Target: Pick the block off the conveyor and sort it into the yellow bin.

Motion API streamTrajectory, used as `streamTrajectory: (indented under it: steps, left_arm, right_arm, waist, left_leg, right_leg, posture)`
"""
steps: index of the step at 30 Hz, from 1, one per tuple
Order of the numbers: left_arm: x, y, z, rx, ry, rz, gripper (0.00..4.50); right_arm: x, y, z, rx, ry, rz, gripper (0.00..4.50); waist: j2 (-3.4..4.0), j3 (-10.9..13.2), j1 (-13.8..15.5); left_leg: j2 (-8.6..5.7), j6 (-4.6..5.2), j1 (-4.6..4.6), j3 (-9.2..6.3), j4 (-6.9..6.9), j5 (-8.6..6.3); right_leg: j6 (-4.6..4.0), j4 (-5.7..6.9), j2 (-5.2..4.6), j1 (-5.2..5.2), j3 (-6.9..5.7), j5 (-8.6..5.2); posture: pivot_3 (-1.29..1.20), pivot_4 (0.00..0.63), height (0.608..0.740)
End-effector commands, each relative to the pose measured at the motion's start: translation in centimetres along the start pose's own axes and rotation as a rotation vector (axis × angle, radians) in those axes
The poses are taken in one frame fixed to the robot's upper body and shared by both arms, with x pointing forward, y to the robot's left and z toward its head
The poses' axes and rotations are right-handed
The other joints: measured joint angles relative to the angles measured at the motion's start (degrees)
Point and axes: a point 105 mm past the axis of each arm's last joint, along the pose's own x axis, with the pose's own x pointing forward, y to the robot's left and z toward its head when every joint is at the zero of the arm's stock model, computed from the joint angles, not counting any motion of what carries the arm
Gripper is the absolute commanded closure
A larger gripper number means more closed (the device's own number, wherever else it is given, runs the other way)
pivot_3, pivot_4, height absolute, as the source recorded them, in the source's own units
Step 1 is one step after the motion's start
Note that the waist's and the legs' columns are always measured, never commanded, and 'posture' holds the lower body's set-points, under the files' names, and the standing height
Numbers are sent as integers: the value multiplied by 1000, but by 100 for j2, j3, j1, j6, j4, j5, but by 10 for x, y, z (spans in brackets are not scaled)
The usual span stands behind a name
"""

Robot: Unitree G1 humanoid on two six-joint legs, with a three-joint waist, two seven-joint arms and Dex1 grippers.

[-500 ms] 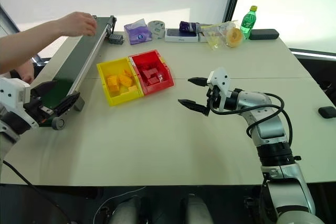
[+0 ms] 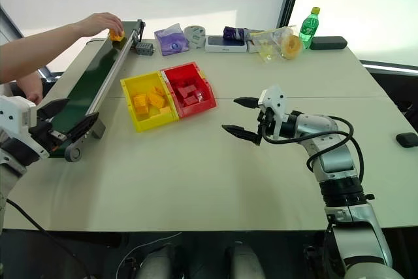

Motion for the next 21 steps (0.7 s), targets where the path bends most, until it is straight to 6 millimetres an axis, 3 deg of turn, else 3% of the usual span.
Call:
streamTrajectory:
  steps: [1, 17, 21]
  left_arm:
    - [-1, 0, 9, 13, -37, 0, 61]
    - [-8, -1, 5, -23, -66, 36, 61]
    - [-27, 7, 12, -29, -127, 156, 61]
  right_arm:
    - [-4, -4, 9, -40, -32, -11, 0]
    - [-3, -4, 14, -50, -34, -9, 0]
    - [-3, -4, 14, -50, -33, -8, 0]
  waist:
    - [0, 0, -3]
    - [0, 0, -5]
    - [0, 0, -13]
  left_leg:
    - [0, 0, 0, 0, 0, 0]
    - [1, 0, 0, -1, 0, 0]
    - [0, 0, 0, 0, 0, 0]
  right_leg:
    - [0, 0, 0, 0, 0, 0]
    - [0, 0, 1, 0, 0, 0]
    - [0, 0, -1, 0, 2, 0]
  posture:
    - [0, 150, 740]
    - [0, 150, 740]
    - [0, 150, 740]
